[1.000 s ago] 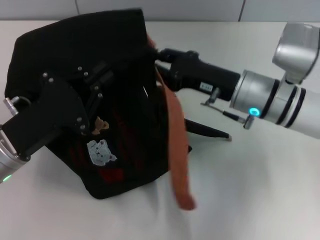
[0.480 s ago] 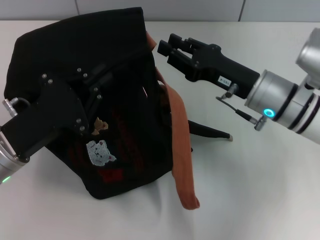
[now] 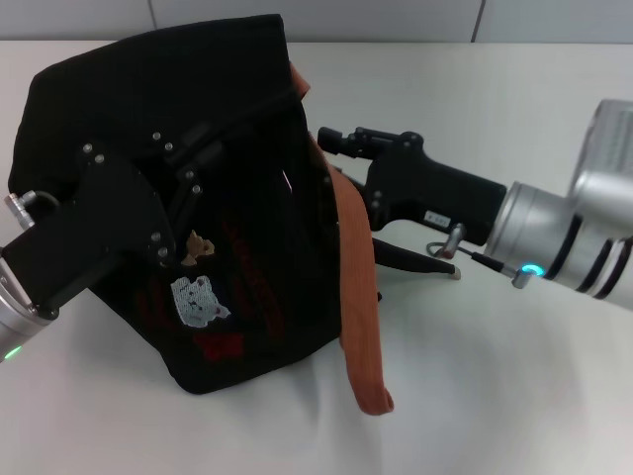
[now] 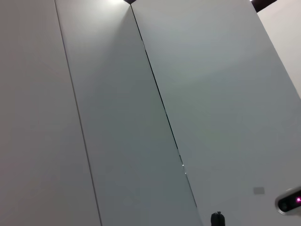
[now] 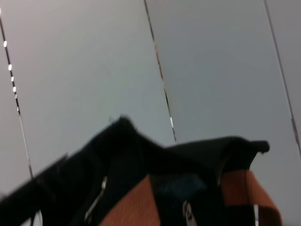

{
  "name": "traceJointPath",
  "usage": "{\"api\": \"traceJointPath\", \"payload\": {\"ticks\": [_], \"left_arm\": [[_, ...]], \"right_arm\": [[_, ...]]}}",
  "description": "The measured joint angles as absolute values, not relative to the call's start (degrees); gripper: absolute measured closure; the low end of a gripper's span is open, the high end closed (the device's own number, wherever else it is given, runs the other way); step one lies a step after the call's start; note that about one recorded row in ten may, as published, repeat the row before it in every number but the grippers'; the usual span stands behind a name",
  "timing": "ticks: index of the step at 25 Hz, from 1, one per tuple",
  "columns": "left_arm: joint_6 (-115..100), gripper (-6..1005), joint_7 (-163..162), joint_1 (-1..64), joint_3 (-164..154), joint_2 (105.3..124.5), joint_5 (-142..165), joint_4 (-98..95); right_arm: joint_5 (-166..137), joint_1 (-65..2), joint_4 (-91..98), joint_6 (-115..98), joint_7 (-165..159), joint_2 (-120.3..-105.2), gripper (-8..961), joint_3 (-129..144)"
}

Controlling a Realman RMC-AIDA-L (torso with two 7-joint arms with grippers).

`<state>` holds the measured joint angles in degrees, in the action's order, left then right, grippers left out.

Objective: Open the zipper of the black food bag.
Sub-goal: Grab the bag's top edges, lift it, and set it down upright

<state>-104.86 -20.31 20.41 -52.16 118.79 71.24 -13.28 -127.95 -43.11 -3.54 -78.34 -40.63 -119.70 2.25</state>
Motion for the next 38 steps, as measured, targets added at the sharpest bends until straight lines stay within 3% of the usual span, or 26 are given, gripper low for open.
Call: {"api": "traceJointPath", "payload": {"ticks": [16, 38], "left_arm": [[-104.85, 922, -20.33, 20.83, -52.20, 118.91, 71.18, -13.27], [-105.75, 926, -20.39, 20.55, -52.21, 118.99, 71.36, -13.18]], "right_arm": [[-127.47, -41.76, -18.72, -66.96, -2.91, -119.88, 556, -6.30], [-127.77, -36.44, -24.68, -66.98, 11.94, -119.88, 559, -11.82]]}}
